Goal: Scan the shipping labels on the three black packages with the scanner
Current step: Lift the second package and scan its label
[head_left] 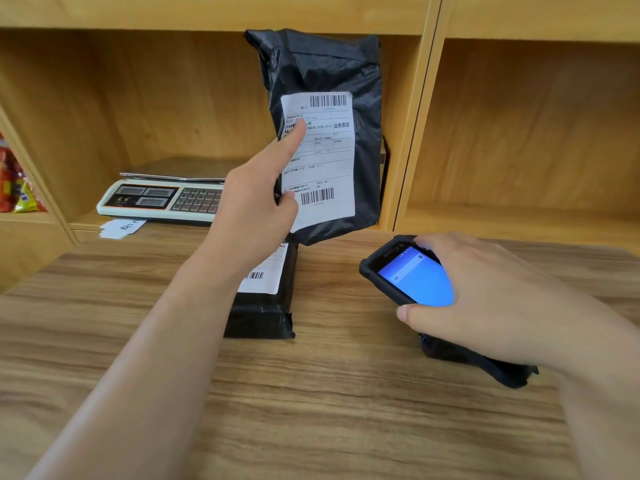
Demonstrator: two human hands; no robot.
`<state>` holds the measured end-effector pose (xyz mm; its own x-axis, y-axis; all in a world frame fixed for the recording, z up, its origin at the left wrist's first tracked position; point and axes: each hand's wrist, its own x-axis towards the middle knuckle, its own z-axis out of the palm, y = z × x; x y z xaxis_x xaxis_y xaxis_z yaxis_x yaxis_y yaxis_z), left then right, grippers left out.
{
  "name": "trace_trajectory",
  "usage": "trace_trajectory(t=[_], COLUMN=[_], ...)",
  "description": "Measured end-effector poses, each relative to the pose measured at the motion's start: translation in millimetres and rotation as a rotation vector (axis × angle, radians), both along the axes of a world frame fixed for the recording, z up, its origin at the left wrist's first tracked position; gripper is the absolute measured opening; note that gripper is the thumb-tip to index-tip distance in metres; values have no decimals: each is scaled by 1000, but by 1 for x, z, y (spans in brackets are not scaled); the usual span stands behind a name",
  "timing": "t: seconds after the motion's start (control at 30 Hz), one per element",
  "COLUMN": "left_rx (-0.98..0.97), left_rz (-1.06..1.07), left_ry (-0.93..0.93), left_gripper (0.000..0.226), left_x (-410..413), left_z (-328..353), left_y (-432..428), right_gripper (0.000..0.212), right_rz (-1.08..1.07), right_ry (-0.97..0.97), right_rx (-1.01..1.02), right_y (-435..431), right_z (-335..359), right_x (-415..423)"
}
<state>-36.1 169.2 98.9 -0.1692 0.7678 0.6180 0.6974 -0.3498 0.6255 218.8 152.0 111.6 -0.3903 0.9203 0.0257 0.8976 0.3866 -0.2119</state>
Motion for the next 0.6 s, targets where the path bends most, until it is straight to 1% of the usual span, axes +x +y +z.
trace_trajectory(t=[0.33,0.47,0.6], left_rx=[-7,-4,-33], left_rz=[14,32,19], left_ry=[-21,-55,-80], left_gripper=[77,74,65], left_x=[-1,-1,-3], left_z=[-3,-7,-11], left_y=[4,6,11], right_gripper=[89,96,89], right_rz=[-12,-5,-4], right_ry=[49,71,126], right_rx=[11,21,41], right_y=[-1,-3,-2], right_z=[2,2,4], right_x=[-1,-1,2])
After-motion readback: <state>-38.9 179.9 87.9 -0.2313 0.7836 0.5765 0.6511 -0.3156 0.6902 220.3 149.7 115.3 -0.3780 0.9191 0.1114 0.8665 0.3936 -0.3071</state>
